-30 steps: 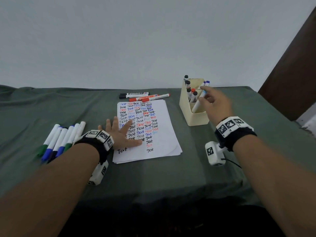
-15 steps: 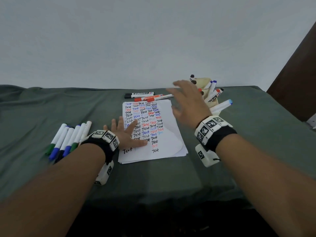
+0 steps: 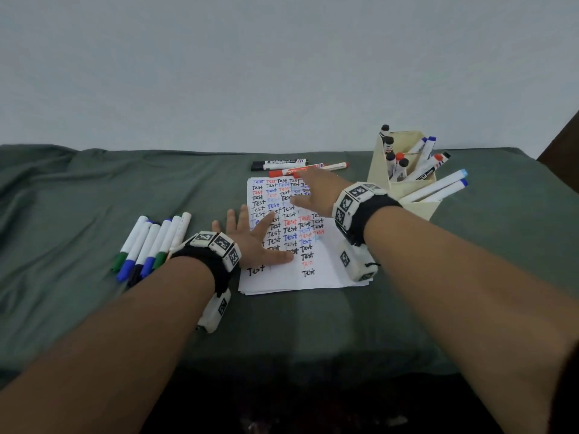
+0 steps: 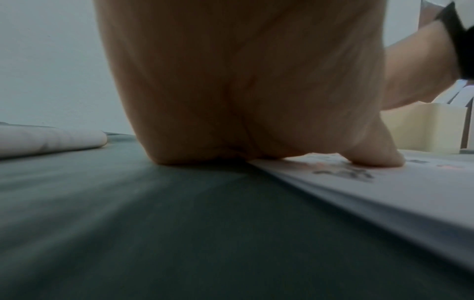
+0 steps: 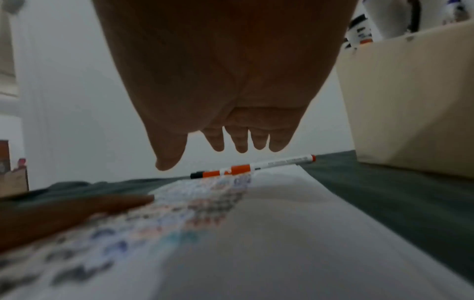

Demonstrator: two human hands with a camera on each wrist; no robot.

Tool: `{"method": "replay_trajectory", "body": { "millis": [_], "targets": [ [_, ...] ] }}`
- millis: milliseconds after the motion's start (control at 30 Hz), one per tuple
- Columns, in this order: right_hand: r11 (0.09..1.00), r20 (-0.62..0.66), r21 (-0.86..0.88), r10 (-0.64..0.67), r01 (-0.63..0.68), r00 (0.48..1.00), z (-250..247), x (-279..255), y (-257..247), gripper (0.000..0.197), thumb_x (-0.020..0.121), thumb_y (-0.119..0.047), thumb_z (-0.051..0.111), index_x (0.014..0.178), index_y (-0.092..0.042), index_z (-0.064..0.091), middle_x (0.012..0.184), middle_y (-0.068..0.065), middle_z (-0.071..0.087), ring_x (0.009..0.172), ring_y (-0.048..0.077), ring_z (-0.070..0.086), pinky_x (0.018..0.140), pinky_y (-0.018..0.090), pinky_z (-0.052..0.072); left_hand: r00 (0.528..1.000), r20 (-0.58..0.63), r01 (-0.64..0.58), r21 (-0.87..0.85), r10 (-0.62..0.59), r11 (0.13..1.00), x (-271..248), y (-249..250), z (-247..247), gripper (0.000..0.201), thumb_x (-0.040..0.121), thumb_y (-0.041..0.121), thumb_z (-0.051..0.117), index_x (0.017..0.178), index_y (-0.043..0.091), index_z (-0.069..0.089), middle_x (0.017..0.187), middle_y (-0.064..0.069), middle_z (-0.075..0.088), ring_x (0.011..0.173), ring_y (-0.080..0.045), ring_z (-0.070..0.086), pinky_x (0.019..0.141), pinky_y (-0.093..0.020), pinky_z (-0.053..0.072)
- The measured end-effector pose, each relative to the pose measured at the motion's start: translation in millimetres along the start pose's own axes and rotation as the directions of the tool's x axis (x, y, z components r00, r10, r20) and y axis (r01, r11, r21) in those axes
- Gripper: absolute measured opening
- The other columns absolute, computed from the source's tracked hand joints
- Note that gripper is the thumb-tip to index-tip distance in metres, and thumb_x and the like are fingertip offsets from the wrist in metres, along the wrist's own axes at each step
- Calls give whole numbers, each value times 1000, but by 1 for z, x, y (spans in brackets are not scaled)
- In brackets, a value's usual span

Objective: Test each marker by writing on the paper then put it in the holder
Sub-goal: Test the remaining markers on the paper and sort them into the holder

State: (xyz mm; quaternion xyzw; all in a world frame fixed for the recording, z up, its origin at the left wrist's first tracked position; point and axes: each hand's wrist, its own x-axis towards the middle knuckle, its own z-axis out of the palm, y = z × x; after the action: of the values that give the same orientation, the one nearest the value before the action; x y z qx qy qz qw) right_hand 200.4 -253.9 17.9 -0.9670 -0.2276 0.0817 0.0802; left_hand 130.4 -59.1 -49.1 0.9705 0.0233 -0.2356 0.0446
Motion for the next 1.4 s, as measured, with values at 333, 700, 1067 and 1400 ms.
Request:
{"method": "replay_trajectory", "body": {
  "millis": [333,700,1067,1400],
  "targets": [
    [996,201,-72,62,-49,978,40,-20,30,84,100,-66,41,162,-15,17,168,13,16,155,34,14,121,51,25,1000,0,-10,26,10,1000,5,-3,4,134,29,113,16,145,57,-22,161,-5,-33,148,-35,-28,116,-64,-11],
    [979,155,-169,139,-112,978,50,-19,34,97,94,-76,36,162,-12,10,171,12,1,157,33,3,124,52,18,1000,28,1,61,-3,998,6,-5,-4,137,33,113,22,145,50,-28,165,-4,-22,151,-34,-18,117,-63,-2],
    [982,205,-73,184,-172,961,46,-19,33,102,94,-78,36,164,-15,-2,171,10,-14,158,31,-8,127,51,6,907,-379,-89,259,186,962,76,19,-85,67,86,74,50,137,32,50,133,-2,49,120,-25,51,96,-49,50],
    [985,184,11,169,-174,968,49,-12,37,100,92,-77,43,163,-17,8,172,9,-7,158,30,-5,127,51,7,869,-376,-155,412,322,898,133,90,-109,22,97,31,60,106,11,64,101,-5,63,90,-24,63,73,-36,53]
  ]
}}
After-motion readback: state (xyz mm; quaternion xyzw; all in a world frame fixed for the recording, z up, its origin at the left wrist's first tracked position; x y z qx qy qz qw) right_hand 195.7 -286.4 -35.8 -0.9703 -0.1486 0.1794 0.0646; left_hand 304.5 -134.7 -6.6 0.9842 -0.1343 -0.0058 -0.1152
